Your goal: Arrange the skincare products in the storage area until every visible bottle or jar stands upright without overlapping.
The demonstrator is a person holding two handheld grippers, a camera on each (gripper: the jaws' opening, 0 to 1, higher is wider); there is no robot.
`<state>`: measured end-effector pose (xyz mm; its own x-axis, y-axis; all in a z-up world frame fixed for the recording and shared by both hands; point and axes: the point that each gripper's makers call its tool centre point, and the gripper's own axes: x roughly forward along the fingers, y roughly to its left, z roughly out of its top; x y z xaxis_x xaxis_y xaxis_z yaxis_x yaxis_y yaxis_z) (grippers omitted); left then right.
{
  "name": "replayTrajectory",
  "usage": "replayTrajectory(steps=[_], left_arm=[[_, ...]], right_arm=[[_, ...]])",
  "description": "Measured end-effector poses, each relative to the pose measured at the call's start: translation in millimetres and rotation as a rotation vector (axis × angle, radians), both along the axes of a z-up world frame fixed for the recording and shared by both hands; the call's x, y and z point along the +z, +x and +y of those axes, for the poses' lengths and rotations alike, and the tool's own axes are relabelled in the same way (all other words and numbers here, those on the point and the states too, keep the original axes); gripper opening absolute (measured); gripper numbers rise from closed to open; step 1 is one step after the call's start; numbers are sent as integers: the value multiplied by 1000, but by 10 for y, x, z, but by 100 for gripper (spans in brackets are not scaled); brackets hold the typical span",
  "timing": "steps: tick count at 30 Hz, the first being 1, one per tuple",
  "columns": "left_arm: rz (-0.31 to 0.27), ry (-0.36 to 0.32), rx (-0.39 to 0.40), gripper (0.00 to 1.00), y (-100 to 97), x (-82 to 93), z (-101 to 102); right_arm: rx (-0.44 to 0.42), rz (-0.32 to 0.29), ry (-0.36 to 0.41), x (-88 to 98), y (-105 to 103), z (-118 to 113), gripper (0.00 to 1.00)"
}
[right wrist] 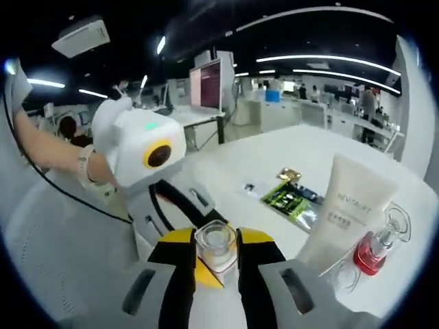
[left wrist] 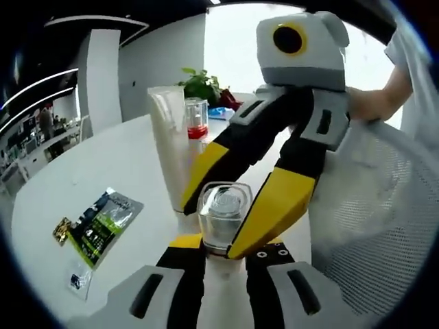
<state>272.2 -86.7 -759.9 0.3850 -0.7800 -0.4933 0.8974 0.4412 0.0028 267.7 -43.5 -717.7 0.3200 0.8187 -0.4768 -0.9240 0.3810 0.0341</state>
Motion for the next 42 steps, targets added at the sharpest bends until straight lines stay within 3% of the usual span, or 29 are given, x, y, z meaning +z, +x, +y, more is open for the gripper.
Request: replayTrajectory(steps=[8,14,21,26,34,42], left_arm=[[0,22,-8,19,-17,-44,-7],[26,-2,2,20,-25,-41,-22],[16,3,-2,23,-13,-34,-16],[10,36,-7,26,1,-65,26],[28,65,-6,23,-32,-99,65],[39,101,11,23,-28,-141,146]], right_arm=[[6,12,-24,-58,-6,-11,23],[6,17,-20,-58,-1,-7,23],[7,15,-21,-40,6,-13,27],[2,18,-17,13,28,-66,28],[30,59,-48,-11,-38,-158,28],[55,84,-131,-143,-89,-241,28]])
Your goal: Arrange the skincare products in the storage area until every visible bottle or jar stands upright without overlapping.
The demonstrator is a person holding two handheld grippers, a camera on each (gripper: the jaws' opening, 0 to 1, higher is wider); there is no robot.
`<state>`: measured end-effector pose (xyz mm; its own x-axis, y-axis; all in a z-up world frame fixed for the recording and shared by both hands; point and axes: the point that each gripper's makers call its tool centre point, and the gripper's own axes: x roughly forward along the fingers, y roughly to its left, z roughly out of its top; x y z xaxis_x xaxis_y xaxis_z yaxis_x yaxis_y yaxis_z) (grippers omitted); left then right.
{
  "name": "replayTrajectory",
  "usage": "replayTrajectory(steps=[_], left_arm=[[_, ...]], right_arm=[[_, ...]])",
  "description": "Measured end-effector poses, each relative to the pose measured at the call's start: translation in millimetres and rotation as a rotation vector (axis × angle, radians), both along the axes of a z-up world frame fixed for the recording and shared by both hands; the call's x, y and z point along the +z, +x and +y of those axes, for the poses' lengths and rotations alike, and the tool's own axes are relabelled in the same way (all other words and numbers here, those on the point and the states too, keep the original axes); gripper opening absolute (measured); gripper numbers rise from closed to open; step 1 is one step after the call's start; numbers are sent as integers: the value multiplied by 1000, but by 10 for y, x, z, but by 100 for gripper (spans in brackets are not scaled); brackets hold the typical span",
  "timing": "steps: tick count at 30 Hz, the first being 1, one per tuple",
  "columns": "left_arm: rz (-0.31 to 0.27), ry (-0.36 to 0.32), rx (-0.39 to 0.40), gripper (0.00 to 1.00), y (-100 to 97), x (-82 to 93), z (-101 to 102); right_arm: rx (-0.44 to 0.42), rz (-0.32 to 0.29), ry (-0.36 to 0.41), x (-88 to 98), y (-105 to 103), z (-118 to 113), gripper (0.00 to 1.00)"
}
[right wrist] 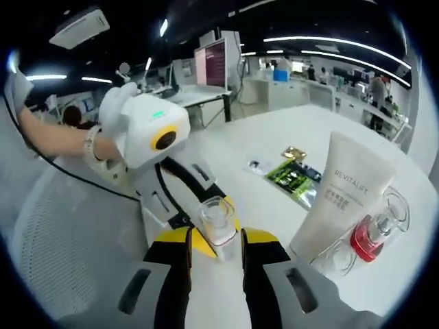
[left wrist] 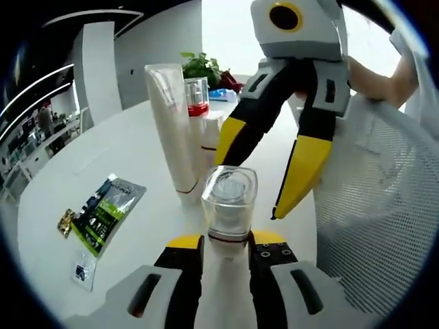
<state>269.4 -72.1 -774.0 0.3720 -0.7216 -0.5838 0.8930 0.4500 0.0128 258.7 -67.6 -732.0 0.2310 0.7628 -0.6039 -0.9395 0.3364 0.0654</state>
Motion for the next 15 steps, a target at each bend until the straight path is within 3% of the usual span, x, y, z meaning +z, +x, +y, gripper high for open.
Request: replayTrajectory(steps=[7,15], left_arm=[[29,11,16,20,-11,-38,55],[61,30,35,17,-1,-90,142]], right_arm=[[32,33,-69,-104,-67,-108,27],[3,86,-155,-264,-52,-366,27]])
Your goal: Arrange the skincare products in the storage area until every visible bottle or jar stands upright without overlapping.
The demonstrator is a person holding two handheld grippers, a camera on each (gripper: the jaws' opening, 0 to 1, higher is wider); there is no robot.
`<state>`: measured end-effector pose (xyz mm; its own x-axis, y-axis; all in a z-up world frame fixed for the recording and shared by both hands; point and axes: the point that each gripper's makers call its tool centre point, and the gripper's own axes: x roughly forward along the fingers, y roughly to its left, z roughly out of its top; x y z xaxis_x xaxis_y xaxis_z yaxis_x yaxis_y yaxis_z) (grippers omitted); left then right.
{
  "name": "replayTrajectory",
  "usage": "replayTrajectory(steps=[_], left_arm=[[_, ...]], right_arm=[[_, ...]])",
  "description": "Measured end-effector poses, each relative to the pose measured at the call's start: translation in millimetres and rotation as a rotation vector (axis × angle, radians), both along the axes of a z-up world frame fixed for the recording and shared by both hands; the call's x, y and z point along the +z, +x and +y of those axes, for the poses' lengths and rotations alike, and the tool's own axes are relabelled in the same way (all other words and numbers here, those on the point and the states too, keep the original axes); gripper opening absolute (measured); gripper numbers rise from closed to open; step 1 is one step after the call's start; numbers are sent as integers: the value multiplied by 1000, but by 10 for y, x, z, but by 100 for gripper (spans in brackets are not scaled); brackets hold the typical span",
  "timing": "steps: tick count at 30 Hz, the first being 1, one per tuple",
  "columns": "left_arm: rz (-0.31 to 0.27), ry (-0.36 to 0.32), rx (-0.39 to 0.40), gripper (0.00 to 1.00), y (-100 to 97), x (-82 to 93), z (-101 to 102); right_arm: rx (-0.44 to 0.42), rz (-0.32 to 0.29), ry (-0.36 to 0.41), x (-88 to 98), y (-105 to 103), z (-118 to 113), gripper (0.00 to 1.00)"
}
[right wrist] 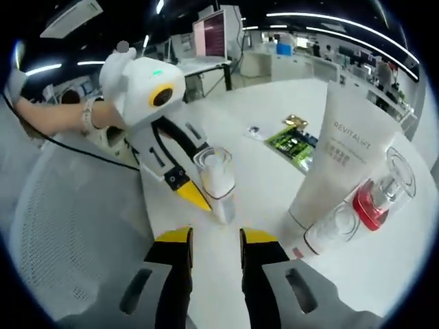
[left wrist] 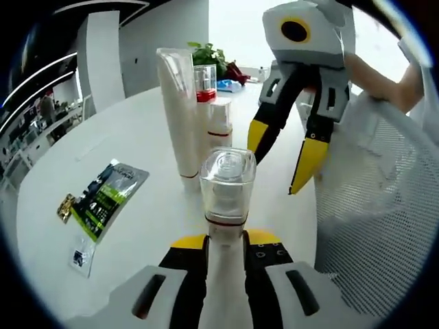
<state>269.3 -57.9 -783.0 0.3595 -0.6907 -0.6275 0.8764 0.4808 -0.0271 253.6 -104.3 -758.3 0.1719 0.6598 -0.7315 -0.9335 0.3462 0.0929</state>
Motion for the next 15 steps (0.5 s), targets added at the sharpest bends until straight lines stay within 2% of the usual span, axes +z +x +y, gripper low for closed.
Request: replayTrajectory(steps=[4,8,11,15], left_arm=[[35,-1,6,15,-31,-31,29],[63,18,-4,5,-84,-69,18],[75,25,-9,9,-111,-85,-12],[70,38,13,9,-66,-106,4]], right_arm=[[-40,29,-23,-19,39,-142,25],[-68,36,-61,-56,74,-272,25],[-94,29,-81,-72,110,-359,25],[-124,22,-88,-63,157,-428,25]])
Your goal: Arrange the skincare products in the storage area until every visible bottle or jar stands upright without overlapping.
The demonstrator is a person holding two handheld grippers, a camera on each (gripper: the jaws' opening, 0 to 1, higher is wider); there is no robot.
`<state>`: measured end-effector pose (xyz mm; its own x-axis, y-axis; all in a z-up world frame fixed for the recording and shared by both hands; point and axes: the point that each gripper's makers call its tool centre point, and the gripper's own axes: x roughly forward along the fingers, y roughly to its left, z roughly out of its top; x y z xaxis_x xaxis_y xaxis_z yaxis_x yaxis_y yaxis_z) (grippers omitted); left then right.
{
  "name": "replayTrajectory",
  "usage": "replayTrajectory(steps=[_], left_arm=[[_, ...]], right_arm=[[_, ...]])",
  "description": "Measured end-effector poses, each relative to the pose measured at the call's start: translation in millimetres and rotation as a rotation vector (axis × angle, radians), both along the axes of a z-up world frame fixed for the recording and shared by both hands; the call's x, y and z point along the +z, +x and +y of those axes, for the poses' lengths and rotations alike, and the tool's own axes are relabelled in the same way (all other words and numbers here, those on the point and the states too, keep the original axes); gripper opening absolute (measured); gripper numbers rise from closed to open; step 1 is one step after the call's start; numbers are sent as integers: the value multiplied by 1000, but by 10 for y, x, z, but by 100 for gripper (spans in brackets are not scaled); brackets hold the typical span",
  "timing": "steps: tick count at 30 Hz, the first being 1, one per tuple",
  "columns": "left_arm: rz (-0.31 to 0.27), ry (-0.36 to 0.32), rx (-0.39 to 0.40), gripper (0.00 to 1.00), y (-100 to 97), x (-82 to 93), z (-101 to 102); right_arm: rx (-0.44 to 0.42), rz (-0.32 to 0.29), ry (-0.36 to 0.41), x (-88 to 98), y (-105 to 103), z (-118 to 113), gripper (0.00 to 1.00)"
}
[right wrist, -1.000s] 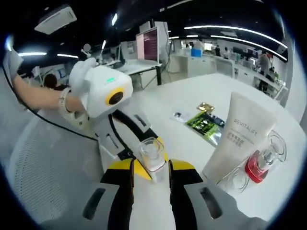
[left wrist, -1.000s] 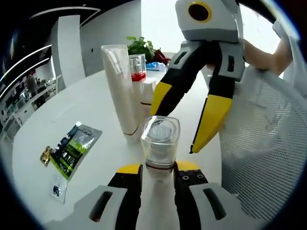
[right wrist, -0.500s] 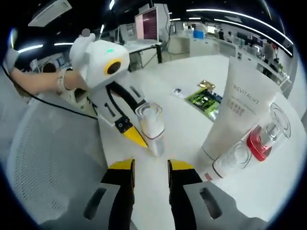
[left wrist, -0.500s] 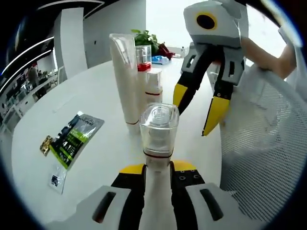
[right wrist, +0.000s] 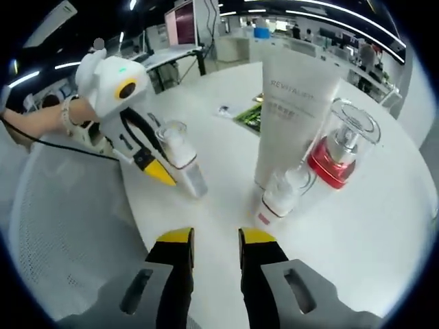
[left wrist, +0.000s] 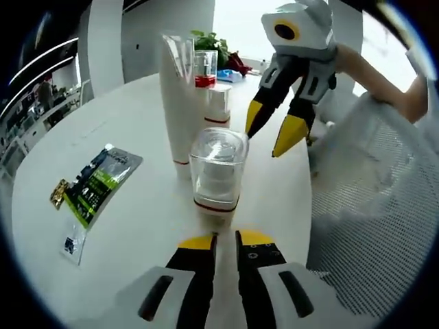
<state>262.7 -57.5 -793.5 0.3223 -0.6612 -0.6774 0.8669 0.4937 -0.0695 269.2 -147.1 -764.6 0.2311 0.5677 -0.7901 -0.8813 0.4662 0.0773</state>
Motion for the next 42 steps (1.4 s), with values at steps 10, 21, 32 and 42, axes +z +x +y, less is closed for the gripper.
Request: replayTrajectory(steps=[10,21,32,42], left_arm=[[-33,42,9,11,86,3,-55],[-82,77,-51,10,128,17,-60],[-100,79,-114,12,143,42,-163],[-118,33,-188,11,197,87,-315]], right_arm=[[-21,-27,-58,-46,85,-102,26],[15,-28,-30,4,39,-17,26],[153,-218,128,350,42,436,26],[186,-272,150,411,57,524,27]])
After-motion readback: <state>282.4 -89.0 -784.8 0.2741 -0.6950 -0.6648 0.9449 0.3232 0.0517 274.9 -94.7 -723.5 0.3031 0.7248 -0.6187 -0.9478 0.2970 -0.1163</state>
